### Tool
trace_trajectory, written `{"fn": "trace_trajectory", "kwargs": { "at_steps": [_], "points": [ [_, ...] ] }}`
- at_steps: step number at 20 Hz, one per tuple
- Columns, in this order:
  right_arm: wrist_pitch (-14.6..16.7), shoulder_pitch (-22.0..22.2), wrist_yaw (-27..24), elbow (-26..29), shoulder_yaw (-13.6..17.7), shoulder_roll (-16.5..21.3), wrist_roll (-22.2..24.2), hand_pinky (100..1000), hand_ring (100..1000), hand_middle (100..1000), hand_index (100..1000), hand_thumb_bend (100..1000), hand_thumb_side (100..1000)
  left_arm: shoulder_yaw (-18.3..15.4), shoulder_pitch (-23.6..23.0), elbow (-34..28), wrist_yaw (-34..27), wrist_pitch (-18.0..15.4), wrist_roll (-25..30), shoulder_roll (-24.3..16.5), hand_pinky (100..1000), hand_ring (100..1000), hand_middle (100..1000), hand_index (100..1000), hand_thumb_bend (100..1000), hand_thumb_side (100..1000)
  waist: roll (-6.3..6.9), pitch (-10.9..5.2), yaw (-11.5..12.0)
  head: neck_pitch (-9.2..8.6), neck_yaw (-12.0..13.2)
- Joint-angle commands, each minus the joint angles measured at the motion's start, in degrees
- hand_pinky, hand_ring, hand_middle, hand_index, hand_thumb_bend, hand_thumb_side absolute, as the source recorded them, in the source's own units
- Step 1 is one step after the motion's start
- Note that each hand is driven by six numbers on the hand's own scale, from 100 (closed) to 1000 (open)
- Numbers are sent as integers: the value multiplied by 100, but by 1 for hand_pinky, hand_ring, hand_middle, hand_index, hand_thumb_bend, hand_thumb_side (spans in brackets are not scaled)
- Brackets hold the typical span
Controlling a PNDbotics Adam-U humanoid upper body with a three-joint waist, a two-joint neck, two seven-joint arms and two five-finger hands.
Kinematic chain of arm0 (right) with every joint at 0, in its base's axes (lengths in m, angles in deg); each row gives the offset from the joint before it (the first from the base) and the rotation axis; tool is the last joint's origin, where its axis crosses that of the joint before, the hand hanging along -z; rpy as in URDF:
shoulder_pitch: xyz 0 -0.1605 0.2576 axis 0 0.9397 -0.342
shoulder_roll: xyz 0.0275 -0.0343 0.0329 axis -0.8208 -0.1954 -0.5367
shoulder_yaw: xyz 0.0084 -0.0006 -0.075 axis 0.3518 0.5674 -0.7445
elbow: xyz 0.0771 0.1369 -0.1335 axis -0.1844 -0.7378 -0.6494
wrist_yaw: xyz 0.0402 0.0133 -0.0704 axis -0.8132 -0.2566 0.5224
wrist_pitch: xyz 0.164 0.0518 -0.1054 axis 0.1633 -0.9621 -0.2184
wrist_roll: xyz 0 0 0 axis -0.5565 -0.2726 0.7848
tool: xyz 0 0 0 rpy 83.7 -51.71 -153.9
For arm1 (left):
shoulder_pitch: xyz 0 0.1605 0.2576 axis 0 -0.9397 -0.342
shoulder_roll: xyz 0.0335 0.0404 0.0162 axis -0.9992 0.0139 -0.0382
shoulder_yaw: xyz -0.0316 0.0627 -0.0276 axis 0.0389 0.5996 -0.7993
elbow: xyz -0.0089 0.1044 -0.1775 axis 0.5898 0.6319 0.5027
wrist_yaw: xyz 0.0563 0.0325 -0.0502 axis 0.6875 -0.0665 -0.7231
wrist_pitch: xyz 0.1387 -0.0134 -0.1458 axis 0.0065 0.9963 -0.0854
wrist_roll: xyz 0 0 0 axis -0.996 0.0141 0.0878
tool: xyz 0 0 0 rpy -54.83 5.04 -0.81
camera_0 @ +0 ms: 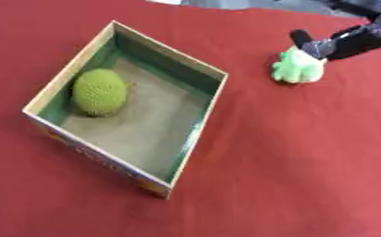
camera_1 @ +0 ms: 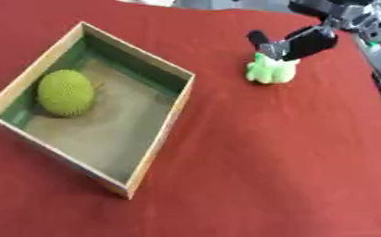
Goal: Pick up objects on the table and place them in the box.
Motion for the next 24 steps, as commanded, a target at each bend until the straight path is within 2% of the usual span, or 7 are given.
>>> {"fn": "trace_trajectory", "kwargs": {
  "at_steps": [1, 13, 24],
  "points": [
    [109, 15, 206, -258, 129, 306, -137, 980, 1000, 829, 1000, 100, 157, -71, 1, -113, 49, -6, -50, -159, 832, 785, 702, 872, 200, 625, 144, -25, 9, -110, 54],
    [304, 48, 905, -1470, 110, 249, -231, 993, 1000, 855, 1000, 100, 233, -79, -91, -113, 85, 31, -67, -135, 833, 785, 702, 872, 187, 640, 178, -7, 62, -53, 17],
    [281, -159, 1554, -2160, 103, 103, -432, 994, 1000, 868, 1000, 100, 282, -47, -131, -113, 83, 104, -11, -79, 835, 786, 703, 872, 171, 662, 212, 41, 81, -36, 12]
  ]
}}
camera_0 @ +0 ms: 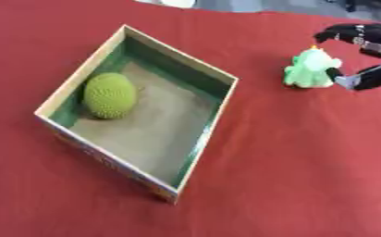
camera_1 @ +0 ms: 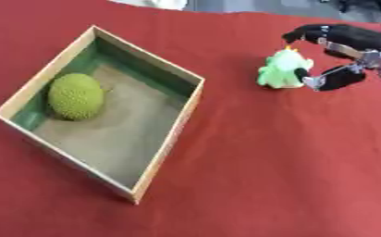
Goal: Pick up objects on the table and place them in the box.
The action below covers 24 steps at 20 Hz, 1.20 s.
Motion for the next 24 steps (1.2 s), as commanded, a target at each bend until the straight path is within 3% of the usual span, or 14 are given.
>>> {"fn": "trace_trajectory", "kwargs": {
  "at_steps": [1, 18, 20, 24],
  "points": [
    [0, -137, 197, -145, 73, 116, -107, 993, 1000, 870, 1000, 100, 289, -15, 32, -113, 30, 35, 17, -80, 835, 786, 703, 871, 170, 663, 114, -23, -1, -25, -12],
    [115, -611, 1416, -1119, -166, -178, -190, 979, 1000, 892, 1000, 136, 399, 29, 53, -113, -12, 102, 97, -52, 837, 787, 703, 871, 157, 681, 65, 49, 103, -49, -30],
    [148, -627, 1504, -1178, -191, -197, -131, 974, 1000, 874, 1000, 152, 417, 37, 61, -113, -18, 112, 109, -47, 837, 787, 703, 871, 155, 684, 54, 53, 108, -49, -36],
    [188, -658, 1622, -1240, -216, -231, -108, 950, 1000, 710, 974, 165, 439, 46, 67, -113, -30, 121, 128, -43, 837, 787, 703, 870, 153, 686, 51, 58, 122, -45, -33]
  ]
}}
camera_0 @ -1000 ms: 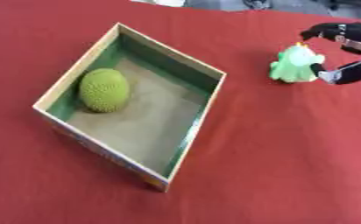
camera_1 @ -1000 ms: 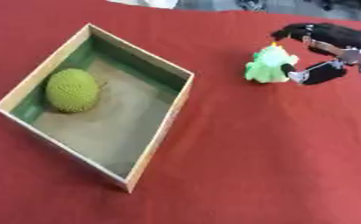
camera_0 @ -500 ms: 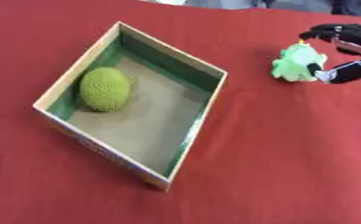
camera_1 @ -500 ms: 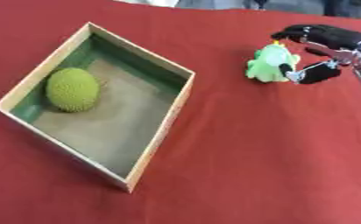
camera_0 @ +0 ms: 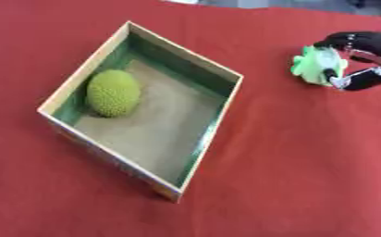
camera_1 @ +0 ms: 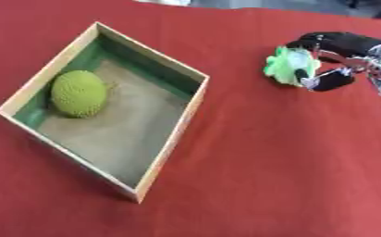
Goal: Pick up objects on the table and place them in the box.
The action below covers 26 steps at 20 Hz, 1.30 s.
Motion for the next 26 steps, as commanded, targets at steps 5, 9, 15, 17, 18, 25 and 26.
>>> {"fn": "trace_trajectory", "kwargs": {
  "at_steps": [5, 9, 15, 17, 18, 25, 26],
  "points": [
    [-20, -73, 98, -98, -31, 24, -201, 879, 968, 501, 804, 141, 427, 27, 79, -113, -31, 37, 55, -32, 837, 787, 703, 870, 151, 690, 27, -16, 2, -38, -38],
    [-291, -90, 40, -92, -30, -4, -683, 812, 849, 359, 605, 175, 411, 35, 85, -113, -51, 49, 69, -26, 837, 787, 703, 869, 149, 692, 30, -21, 7, -40, -65],
    [-614, -128, -152, -78, -69, -57, -1635, 750, 761, 335, 474, 100, 384, 47, 88, -113, -78, 65, 95, -8, 837, 788, 703, 869, 145, 695, 28, -29, 10, -28, -74],
    [-652, -132, -307, -101, -78, -68, -1725, 749, 761, 325, 465, 100, 356, 49, 93, -113, -87, 72, 99, -4, 837, 788, 703, 869, 144, 696, 25, -33, 10, -27, -78],
    [-656, -128, -398, -103, -81, -73, -1734, 750, 762, 317, 460, 100, 338, 50, 93, -113, -90, 75, 102, -3, 837, 787, 703, 869, 144, 696, 25, -36, 10, -25, -76],
    [-617, 29, -1137, 385, -40, 101, -1645, 755, 760, 289, 448, 100, 270, 41, 57, -113, -95, 100, 95, -11, 836, 787, 702, 868, 139, 697, 20, -69, -28, 14, -49],
    [-603, 64, -1245, 504, -32, 149, -1610, 756, 761, 289, 449, 100, 266, 42, 53, -113, -97, 107, 96, -13, 836, 787, 701, 868, 138, 697, 20, -79, -37, 19, -46]
  ]
}}
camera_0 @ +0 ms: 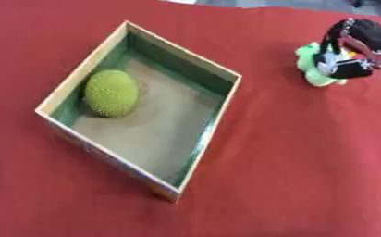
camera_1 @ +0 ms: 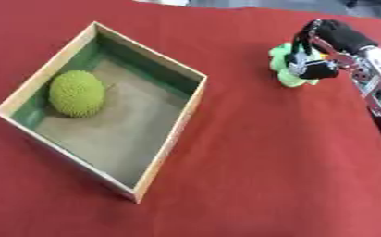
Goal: Pick up objects on the table and place them in the box.
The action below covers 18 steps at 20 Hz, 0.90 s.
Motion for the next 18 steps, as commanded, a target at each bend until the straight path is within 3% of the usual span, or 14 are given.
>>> {"fn": "trace_trajectory", "kwargs": {
  "at_steps": [1, 7, 9, 10, 12, 14, 18],
  "points": [
    [22, 20, -355, 397, 64, 375, 97, 757, 763, 288, 450, 100, 259, -21, 45, -113, -25, 21, 6, -64, 836, 787, 701, 868, 138, 696, 20, -85, -29, 5, 12],
    [-10, 193, -937, 1091, 165, 607, 225, 759, 766, 296, 465, 100, 238, -19, 24, -113, -32, 39, 5, -80, 836, 786, 700, 868, 138, 695, 29, -133, -65, 29, 24],
    [-124, 261, -968, 1210, 184, 678, 287, 777, 830, 425, 597, 100, 262, -17, 19, -113, -34, 45, 9, -79, 836, 786, 700, 868, 138, 695, 30, -140, -73, 37, 27],
    [-167, 301, -937, 1254, 182, 706, 402, 813, 938, 615, 786, 100, 290, -18, 17, -113, -34, 46, 11, -81, 836, 786, 700, 868, 138, 696, 30, -141, -74, 41, 27],
    [-132, 380, -900, 1318, 187, 749, 779, 885, 1000, 777, 936, 100, 310, -19, 10, -113, -32, 48, 12, -83, 836, 786, 701, 868, 137, 698, 31, -139, -77, 48, 27],
    [78, 461, -991, 1363, 208, 809, 1319, 945, 1000, 839, 993, 100, 343, -17, 4, -113, -29, 56, 16, -83, 837, 786, 702, 868, 136, 700, 29, -135, -86, 57, 35],
    [513, 590, -846, 1464, 303, 981, 2044, 979, 1000, 880, 1000, 100, 383, -7, 4, -113, -32, 64, 32, -82, 837, 786, 703, 869, 137, 700, 32, -136, -115, 72, 42]
  ]
}}
